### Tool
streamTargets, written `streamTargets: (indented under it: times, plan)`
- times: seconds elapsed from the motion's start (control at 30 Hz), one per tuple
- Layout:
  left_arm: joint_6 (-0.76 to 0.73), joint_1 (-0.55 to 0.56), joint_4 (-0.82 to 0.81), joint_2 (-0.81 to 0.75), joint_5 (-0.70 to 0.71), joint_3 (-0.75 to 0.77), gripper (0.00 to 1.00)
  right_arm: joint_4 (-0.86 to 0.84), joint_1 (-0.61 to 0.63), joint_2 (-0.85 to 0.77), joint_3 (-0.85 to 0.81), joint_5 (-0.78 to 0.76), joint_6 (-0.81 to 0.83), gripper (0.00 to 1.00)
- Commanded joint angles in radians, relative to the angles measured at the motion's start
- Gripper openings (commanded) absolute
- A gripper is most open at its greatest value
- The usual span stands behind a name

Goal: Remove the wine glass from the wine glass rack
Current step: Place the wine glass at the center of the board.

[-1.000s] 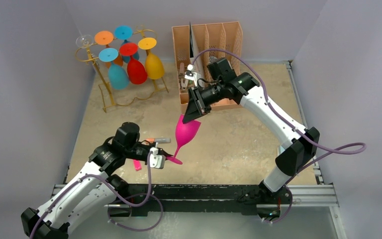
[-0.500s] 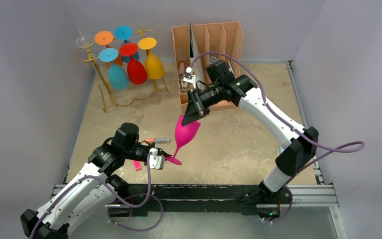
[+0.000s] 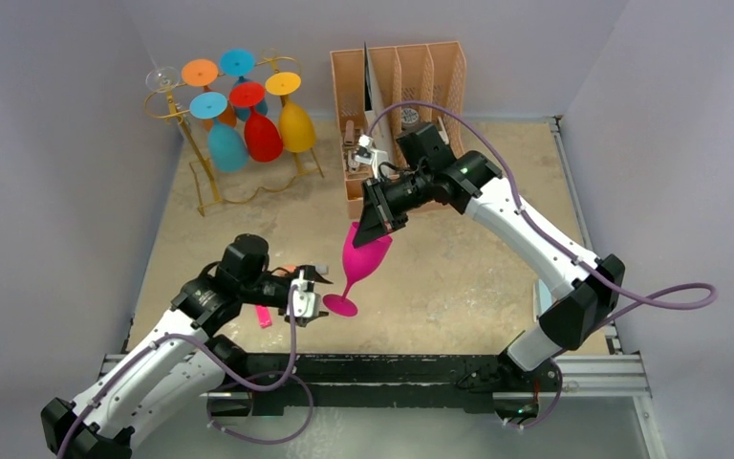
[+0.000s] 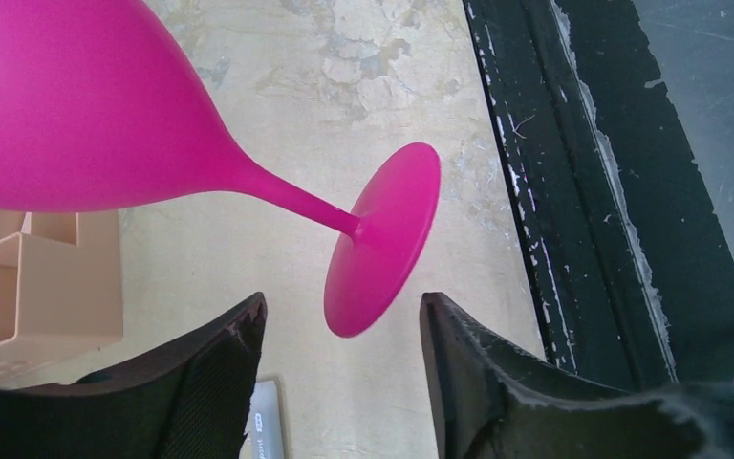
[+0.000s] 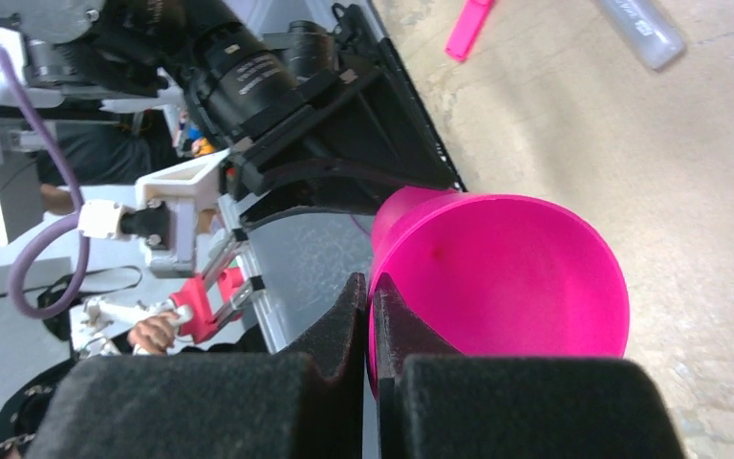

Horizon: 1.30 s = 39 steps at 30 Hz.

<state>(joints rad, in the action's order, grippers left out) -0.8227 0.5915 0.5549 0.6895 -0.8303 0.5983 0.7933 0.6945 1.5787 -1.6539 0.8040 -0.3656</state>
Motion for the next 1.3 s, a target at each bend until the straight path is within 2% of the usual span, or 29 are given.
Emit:
streamTargets:
  times: [0.0, 0.13, 0.33, 0.47, 0.57, 0.7, 0.8, 1.0, 1.13, 1.27]
  plan:
    - [0.010, -0.004, -0.031, -0.030, 0.032, 0.035, 0.64, 0.018, 0.003, -0.031, 0.008, -0.099, 0.026, 0.00]
    - [0.034, -0.005, -0.054, -0.060, 0.109, 0.030, 0.77, 0.030, 0.003, -0.051, 0.011, -0.169, 0.035, 0.00]
    - [0.116, -0.005, -0.140, -0.090, 0.163, 0.015, 0.82, 0.050, 0.004, -0.105, 0.057, -0.344, 0.063, 0.00]
    - [0.209, -0.005, -0.187, -0.094, 0.252, 0.028, 0.85, 0.060, 0.004, -0.128, 0.077, -0.470, 0.091, 0.00]
    - [0.315, -0.007, -0.239, -0.095, 0.354, 0.037, 0.86, 0.061, 0.004, -0.136, 0.095, -0.595, 0.100, 0.00]
    - [0.517, -0.007, -0.297, -0.071, 0.558, 0.071, 0.87, 0.043, 0.003, -0.153, 0.139, -0.758, 0.105, 0.00]
    - [0.584, -0.010, -0.258, -0.026, 0.669, 0.124, 0.88, -0.029, 0.004, -0.186, 0.212, -0.923, 0.116, 0.00]
    - [0.730, -0.034, -0.163, 0.038, 0.919, 0.231, 0.89, -0.100, 0.003, -0.193, 0.270, -1.130, 0.126, 0.00]
    - [0.813, -0.075, -0.087, 0.032, 1.024, 0.288, 0.92, -0.156, 0.003, -0.155, 0.275, -1.128, 0.153, 0.00]
    - [0.859, -0.122, -0.087, -0.009, 1.026, 0.286, 0.92, -0.218, 0.002, -0.113, 0.262, -1.002, 0.161, 0.00]
